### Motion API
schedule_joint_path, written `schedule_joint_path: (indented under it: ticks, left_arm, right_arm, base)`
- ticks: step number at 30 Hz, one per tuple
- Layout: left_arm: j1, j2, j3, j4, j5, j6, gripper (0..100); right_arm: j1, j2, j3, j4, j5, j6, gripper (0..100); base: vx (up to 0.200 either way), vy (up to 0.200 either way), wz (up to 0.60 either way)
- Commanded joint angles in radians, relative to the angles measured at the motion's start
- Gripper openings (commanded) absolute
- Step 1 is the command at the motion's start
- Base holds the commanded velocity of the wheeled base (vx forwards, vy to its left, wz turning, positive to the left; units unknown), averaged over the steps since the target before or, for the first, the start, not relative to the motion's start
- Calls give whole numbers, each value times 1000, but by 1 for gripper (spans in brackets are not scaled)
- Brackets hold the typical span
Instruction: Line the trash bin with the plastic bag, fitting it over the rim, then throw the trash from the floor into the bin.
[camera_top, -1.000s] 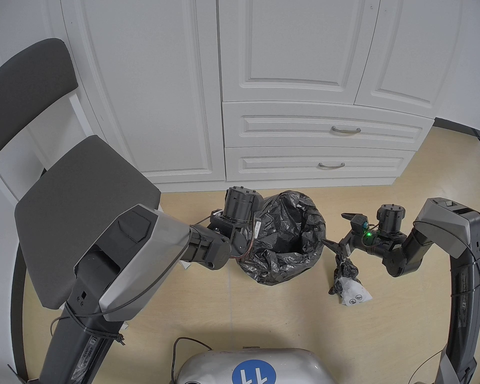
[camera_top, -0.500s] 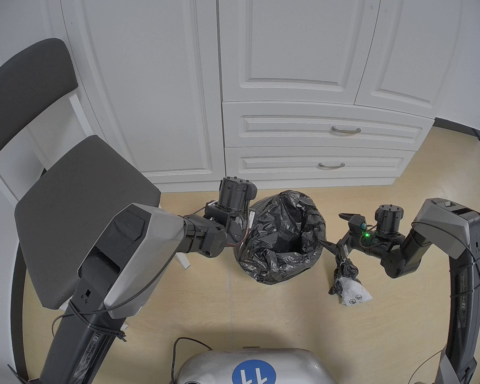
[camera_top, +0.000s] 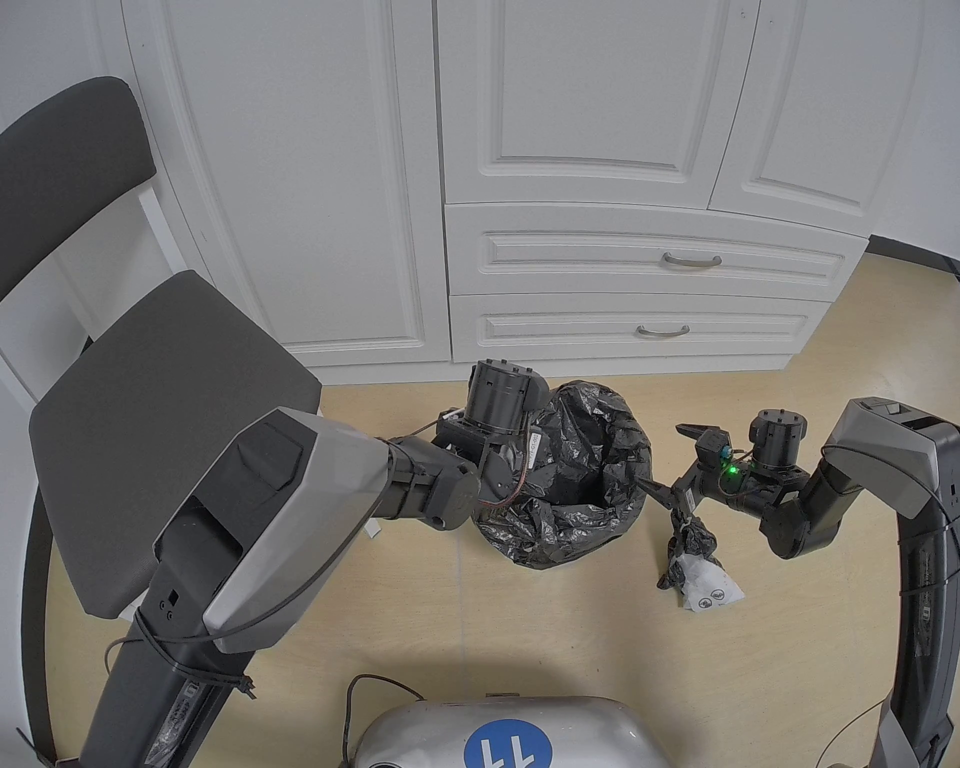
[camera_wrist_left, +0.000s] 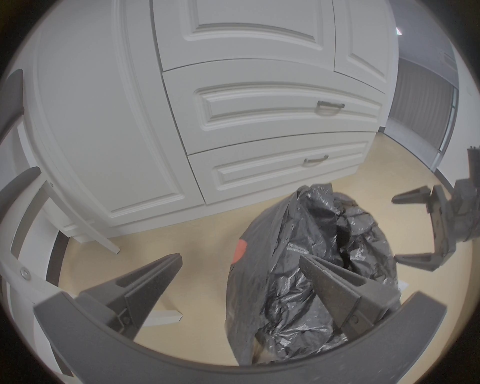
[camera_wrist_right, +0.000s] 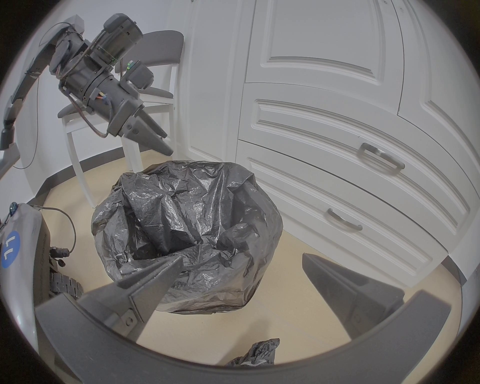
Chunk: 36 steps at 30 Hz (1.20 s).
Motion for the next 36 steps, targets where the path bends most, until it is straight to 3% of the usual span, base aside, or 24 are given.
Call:
schedule_joint_path:
  ticks: [1, 7, 16, 36]
  left_arm:
    - [-7, 13, 13, 3, 0, -1, 100]
    - [21, 71, -8, -2, 0, -1, 100]
    - [67, 10, -1, -6, 0, -7, 100]
    - [71, 6, 8, 0, 0, -19, 100]
  right_arm:
    - [3, 5, 8, -11, 2, 0, 100]
    - [3, 16, 8, -22, 2, 0, 100]
    - [17, 30, 6, -21, 0, 0, 100]
    - [18, 31, 8, -22, 0, -2, 100]
  base:
    - [0, 0, 0]
    - [0, 0, 0]
    - [0, 0, 0]
    - [0, 0, 0]
